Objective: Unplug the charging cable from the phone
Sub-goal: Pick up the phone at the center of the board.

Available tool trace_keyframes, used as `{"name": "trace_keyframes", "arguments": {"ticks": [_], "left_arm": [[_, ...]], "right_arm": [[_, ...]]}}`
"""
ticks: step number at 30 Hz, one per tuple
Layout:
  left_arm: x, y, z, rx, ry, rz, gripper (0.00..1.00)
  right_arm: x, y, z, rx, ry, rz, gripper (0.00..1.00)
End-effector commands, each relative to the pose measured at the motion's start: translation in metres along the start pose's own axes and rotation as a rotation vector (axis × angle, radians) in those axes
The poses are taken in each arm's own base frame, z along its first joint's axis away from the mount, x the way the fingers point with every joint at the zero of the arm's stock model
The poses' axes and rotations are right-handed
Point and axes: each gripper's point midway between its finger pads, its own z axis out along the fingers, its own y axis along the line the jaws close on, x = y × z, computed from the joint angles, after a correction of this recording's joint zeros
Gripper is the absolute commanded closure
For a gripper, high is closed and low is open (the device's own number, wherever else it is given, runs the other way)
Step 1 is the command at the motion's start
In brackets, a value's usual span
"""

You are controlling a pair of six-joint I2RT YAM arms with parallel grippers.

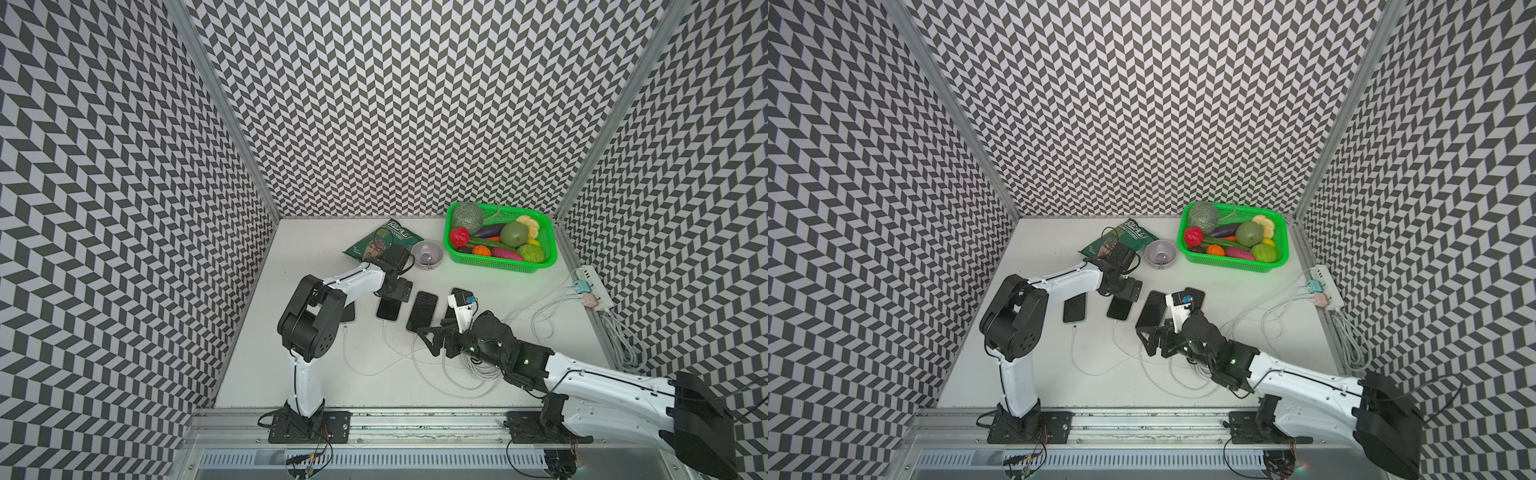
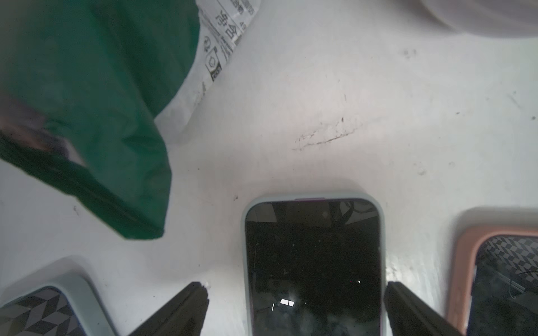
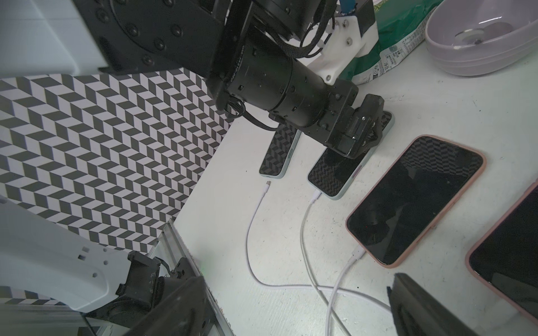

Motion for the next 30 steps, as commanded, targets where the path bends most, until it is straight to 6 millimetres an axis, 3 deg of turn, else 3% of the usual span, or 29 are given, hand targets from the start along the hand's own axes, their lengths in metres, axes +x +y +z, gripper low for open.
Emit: {"name": "trace_keyframes", "arguments": {"ticks": [1,15,22,30], "left_arm": [[0.002,0.001,0.011,-0.028,0.024,0.022,0.00],[0.011,-0.003,0.022,-0.021,0.058,0.030,0.04],[0.016,0.001,0.021,-0.038,0.072,0.013,0.20],[0.011,0.006,0.011,-0.027,0.049,-0.028,0.57]], "right_arm": [[-0.005,0.006,0.001,-0.037,-0.025,0.008,0.00],[-0.003,0.005,0.010,-0.038,0.008,0.006,0.00],[-0.006,0.004,0.015,-0.024,0.011,0.009,0.00],[-0.017,0.003,0.030,-0.011,-0.002,0.017,0.00]]}}
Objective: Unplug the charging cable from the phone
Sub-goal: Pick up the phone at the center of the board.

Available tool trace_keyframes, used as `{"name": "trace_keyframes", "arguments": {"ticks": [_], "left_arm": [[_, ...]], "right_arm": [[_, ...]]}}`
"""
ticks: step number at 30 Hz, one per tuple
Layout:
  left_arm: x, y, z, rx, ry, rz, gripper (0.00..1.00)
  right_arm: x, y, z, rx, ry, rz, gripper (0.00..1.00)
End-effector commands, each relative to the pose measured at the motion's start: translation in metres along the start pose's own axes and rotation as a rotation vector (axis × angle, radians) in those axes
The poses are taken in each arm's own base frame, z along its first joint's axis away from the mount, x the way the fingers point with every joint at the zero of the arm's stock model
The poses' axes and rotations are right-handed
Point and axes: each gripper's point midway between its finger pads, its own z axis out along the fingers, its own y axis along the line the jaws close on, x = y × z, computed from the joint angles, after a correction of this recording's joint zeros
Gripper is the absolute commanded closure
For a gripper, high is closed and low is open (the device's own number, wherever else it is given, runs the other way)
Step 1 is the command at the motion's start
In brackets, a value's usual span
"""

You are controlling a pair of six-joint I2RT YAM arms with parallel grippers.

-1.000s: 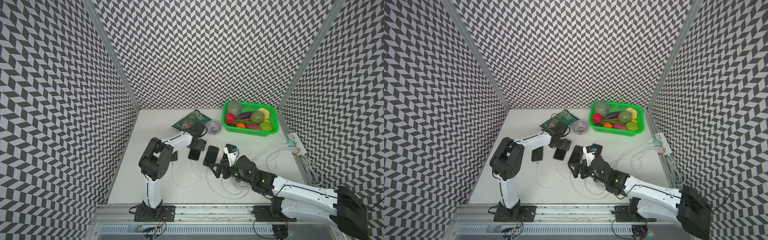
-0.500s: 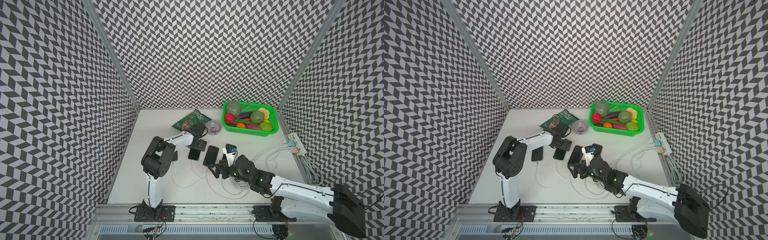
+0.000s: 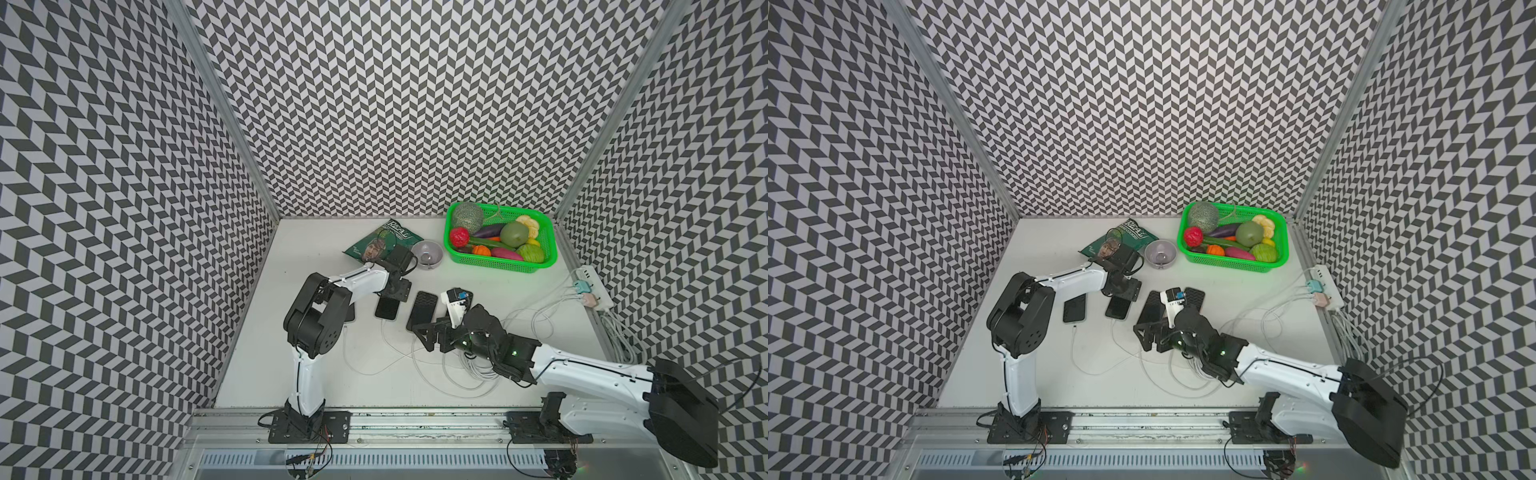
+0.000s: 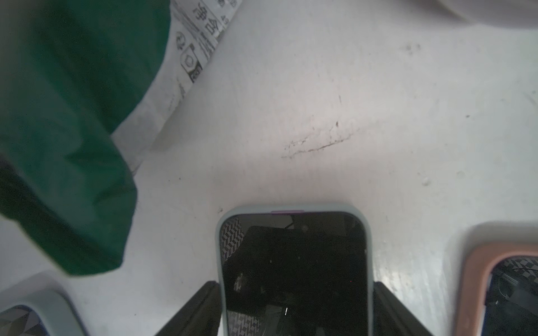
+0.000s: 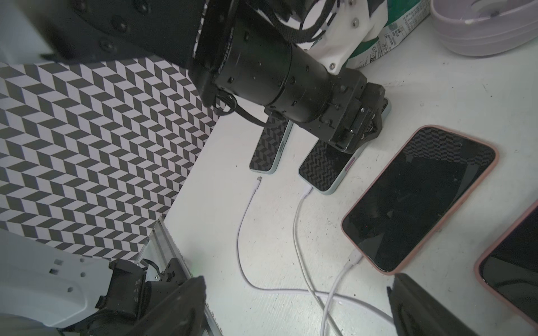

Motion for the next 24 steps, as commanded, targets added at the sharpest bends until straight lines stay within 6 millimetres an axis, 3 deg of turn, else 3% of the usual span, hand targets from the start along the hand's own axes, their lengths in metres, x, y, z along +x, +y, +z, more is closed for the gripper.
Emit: {"name": "trace_keyframes", "arguments": {"ticks": [1,6,8,11,19,21,24], "left_arm": [[0.010,0.009,-0.002,-0.011,0.034,-0.027,0.61],[0.004,0.012,-0.008,0.018,0.012,-0.054,0.86],[-0.001,0.013,-0.012,0.045,-0.002,-0.072,0.94],[-0.007,0.016,-0.019,0.068,-0.026,-0.091,1.00],[-0.013,0.022,-0.027,0.104,-0.056,-0.130,1.00],[-0.015,0.024,-0.029,0.109,-0.066,-0.142,0.88],[-0.019,0.024,-0.034,0.128,-0.083,-0.152,0.58]], "right_arm": [[-0.020,0.013,0.007,-0.040,-0.057,0.002,0.00],[-0.020,0.012,0.024,-0.045,-0.063,0.001,0.00],[-0.002,0.025,0.032,-0.133,0.031,0.041,0.01],[0.005,0.026,0.042,-0.164,0.041,0.046,0.01],[0.014,0.023,0.061,-0.189,0.040,0.063,0.02],[0.015,0.023,0.066,-0.186,0.050,0.063,0.02],[0.017,0.023,0.070,-0.186,0.059,0.064,0.02]]}}
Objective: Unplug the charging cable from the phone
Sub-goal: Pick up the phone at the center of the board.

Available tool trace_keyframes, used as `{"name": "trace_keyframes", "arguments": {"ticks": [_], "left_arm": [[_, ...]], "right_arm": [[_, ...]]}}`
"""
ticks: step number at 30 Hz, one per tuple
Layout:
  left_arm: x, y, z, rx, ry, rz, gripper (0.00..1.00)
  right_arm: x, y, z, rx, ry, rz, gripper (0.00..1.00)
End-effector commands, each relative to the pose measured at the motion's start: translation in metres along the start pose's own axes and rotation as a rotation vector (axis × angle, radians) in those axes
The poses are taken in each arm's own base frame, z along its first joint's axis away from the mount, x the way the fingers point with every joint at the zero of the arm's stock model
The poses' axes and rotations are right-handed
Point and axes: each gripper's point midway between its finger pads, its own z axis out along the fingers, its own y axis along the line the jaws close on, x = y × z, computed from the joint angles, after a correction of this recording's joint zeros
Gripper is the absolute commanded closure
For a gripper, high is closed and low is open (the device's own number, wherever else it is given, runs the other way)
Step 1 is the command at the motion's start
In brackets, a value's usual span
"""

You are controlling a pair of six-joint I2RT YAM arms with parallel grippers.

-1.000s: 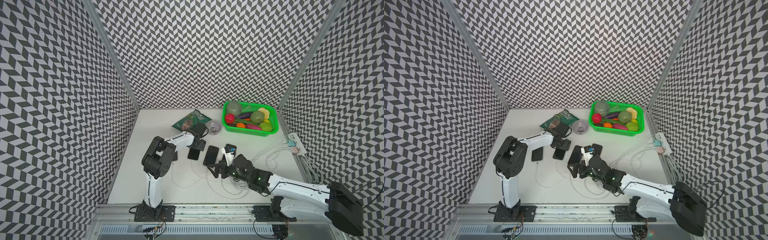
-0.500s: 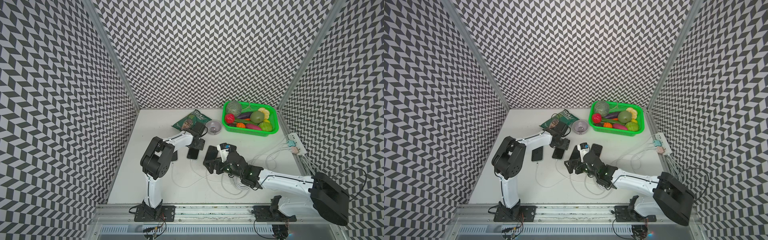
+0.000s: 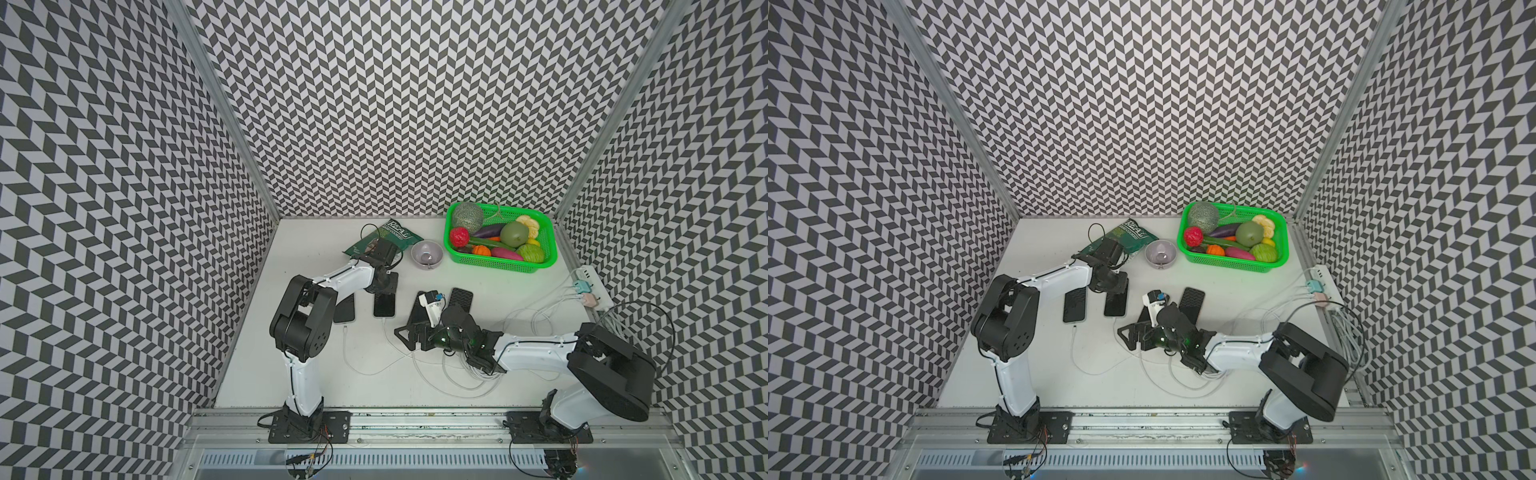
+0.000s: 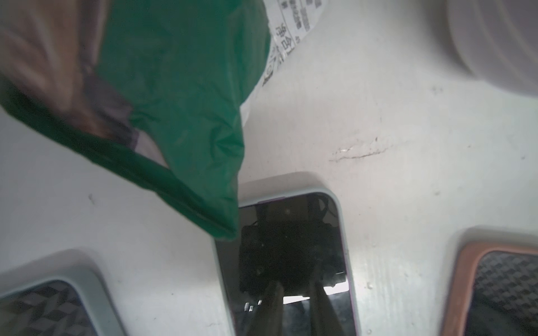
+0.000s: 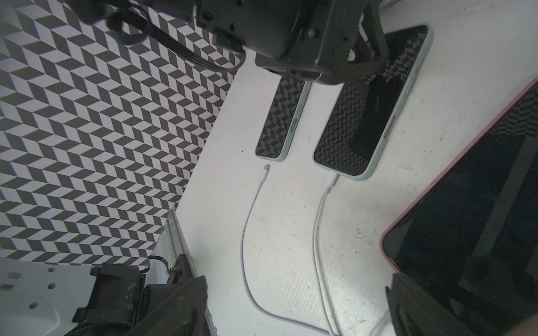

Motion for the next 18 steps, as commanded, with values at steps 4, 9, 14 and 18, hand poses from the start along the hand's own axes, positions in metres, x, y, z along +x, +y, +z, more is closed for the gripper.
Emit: {"name": "trace_keyframes", "arguments": {"ticks": [4,9,14,18], "left_arm": [[-0.013,0.000,-0.018,0.028,-0.060,-0.021,0.30],[-0.005,0.003,-0.010,0.003,-0.021,-0.013,0.08],[0.005,0.004,0.002,-0.011,0.024,-0.010,0.00],[0.012,0.004,0.010,-0.029,0.052,0.000,0.00]], "right_arm": [[-0.017,0.019,0.006,-0.068,-0.042,-0.017,0.02],[-0.017,0.019,0.006,-0.062,-0.035,-0.023,0.02],[-0.019,0.022,0.004,-0.066,-0.038,-0.026,0.02],[-0.020,0.023,0.004,-0.068,-0.036,-0.026,0.02]]}}
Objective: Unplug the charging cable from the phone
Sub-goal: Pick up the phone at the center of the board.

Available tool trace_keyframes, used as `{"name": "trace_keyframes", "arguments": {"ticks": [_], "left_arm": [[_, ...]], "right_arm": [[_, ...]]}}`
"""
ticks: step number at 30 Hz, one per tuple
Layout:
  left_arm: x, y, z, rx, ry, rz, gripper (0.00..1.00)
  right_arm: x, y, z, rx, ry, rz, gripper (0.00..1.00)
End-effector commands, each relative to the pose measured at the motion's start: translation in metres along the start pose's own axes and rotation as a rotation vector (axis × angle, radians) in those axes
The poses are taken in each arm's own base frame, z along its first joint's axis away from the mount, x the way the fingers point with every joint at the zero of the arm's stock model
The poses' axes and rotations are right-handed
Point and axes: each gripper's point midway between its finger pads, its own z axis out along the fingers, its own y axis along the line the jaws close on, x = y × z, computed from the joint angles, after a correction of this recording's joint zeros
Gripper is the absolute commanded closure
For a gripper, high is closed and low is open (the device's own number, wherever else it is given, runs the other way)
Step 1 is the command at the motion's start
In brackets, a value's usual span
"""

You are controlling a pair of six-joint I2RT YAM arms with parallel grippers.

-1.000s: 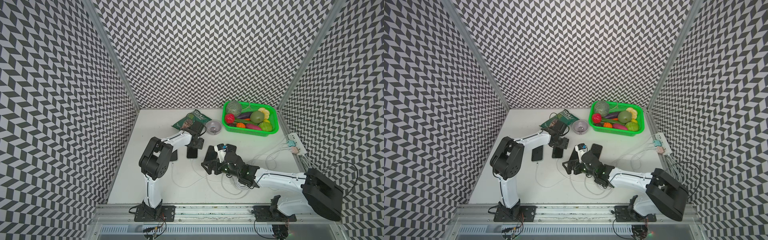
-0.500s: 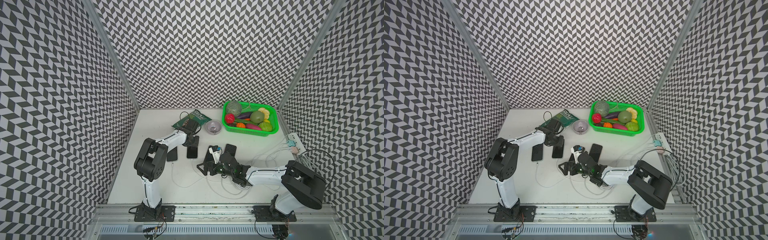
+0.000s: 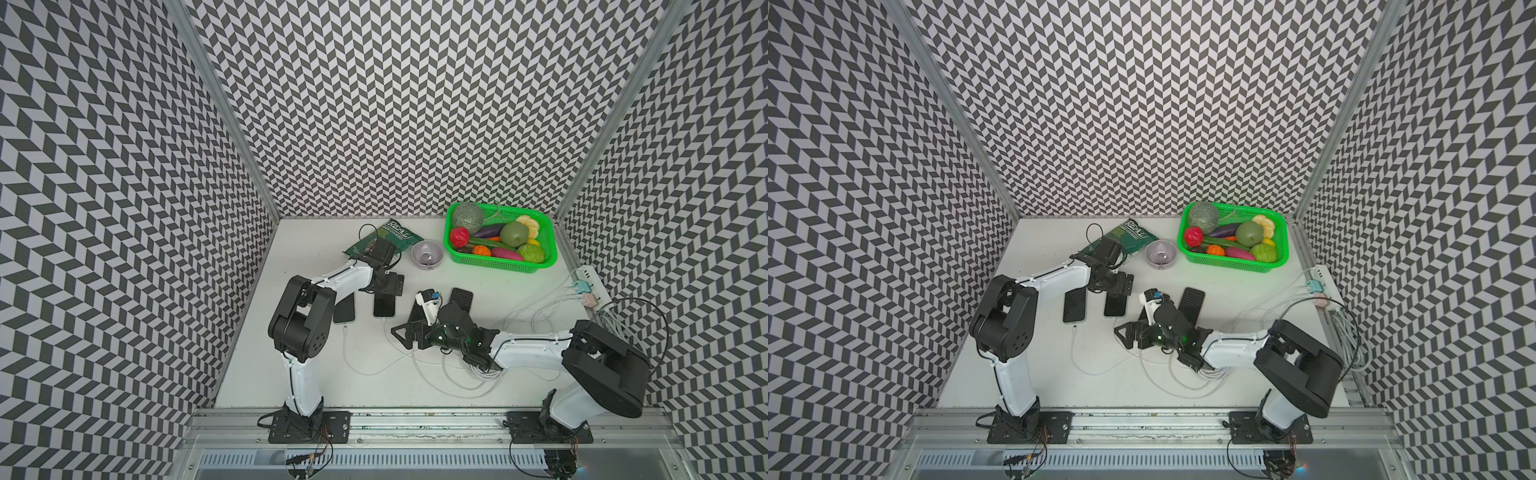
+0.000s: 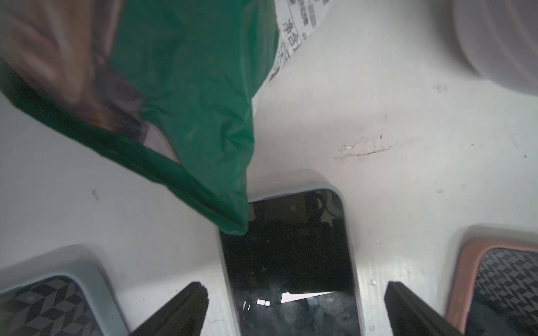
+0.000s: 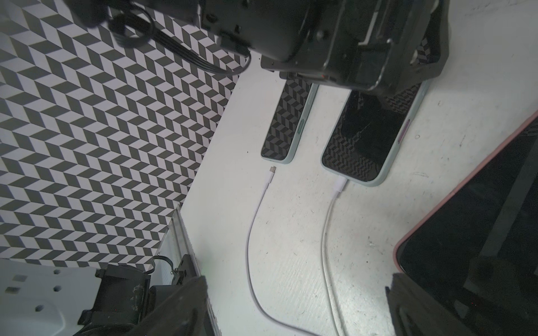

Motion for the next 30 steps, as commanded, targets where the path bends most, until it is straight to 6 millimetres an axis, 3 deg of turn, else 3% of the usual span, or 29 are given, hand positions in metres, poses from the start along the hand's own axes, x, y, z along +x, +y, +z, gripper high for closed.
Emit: {"name": "trace_keyframes", "arguments": {"ticks": [1,11,16,24,26,30], "left_arm": [[0.008,0.001,0.008,-0.028,0.041,0.015,0.00],[0.027,0.002,0.026,-0.069,0.114,0.038,0.00],[0.038,0.004,0.035,-0.082,0.156,0.040,0.09],[0.043,0.000,0.040,-0.055,0.185,0.041,0.31],[0.043,-0.001,0.039,-0.051,0.183,0.040,0.42],[0.037,0.000,0.033,-0.056,0.160,0.038,0.76]], "right_arm": [[-0.015,0.015,-0.001,-0.045,-0.037,-0.022,0.02],[-0.015,0.016,-0.001,-0.044,-0.030,-0.014,0.02],[-0.018,0.020,-0.002,-0.047,-0.031,-0.014,0.02],[-0.024,0.022,-0.003,-0.025,-0.036,-0.031,0.02],[-0.025,0.023,-0.004,-0.027,-0.038,-0.030,0.02],[-0.024,0.023,0.000,-0.029,-0.031,-0.026,0.02]]}}
